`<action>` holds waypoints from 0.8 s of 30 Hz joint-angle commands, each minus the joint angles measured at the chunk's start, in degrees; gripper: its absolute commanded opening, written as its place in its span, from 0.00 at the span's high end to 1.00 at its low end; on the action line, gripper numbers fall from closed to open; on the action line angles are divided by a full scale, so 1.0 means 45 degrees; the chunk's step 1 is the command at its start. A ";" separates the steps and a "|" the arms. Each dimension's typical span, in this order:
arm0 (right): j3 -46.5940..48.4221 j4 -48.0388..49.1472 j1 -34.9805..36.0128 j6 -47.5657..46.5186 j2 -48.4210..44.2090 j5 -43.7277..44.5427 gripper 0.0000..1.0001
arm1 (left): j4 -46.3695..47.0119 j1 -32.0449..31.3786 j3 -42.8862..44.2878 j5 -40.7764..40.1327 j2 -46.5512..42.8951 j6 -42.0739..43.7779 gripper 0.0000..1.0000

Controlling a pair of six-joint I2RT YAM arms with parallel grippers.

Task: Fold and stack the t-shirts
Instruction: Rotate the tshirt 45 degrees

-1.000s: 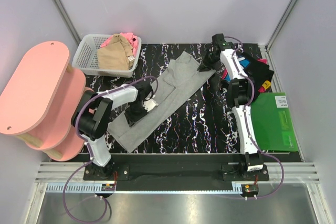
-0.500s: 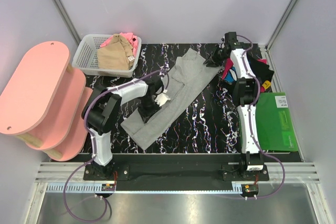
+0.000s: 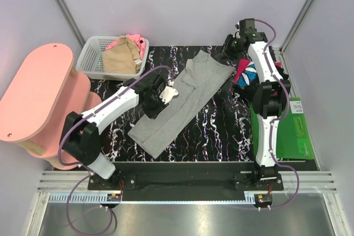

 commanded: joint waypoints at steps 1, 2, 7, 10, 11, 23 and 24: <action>-0.2099 -0.0083 0.0881 -0.0513 -0.0197 0.1078 0.65 | 0.1172 0.0048 -0.1244 -0.1509 0.1310 -0.0278 0.76; -0.2220 -0.0102 0.0941 -0.0475 -0.0080 0.1079 0.66 | 0.1291 0.0067 -0.1265 -0.1608 0.1547 -0.0337 0.76; -0.2047 -0.0102 0.1000 -0.0025 0.0895 0.1177 0.67 | 0.1955 0.0106 -0.1051 -0.2350 0.3049 -0.0376 0.77; -0.1792 -0.0161 0.1000 0.0112 0.1403 0.1157 0.68 | 0.2054 0.0243 -0.1070 -0.2429 0.3404 -0.0357 0.78; -0.1733 -0.0180 0.1000 0.0150 0.1522 0.1177 0.68 | 0.2074 0.0262 -0.1090 -0.2390 0.3385 -0.0357 0.78; 0.2463 -0.1606 0.0883 -0.0181 0.4744 0.1822 0.70 | 0.2113 0.0262 -0.0739 -0.1005 0.4029 -0.0513 0.77; 0.3105 -0.1606 0.0844 -0.0239 0.5113 0.1725 0.70 | 0.2132 0.0263 -0.0584 -0.0945 0.4204 -0.0552 0.77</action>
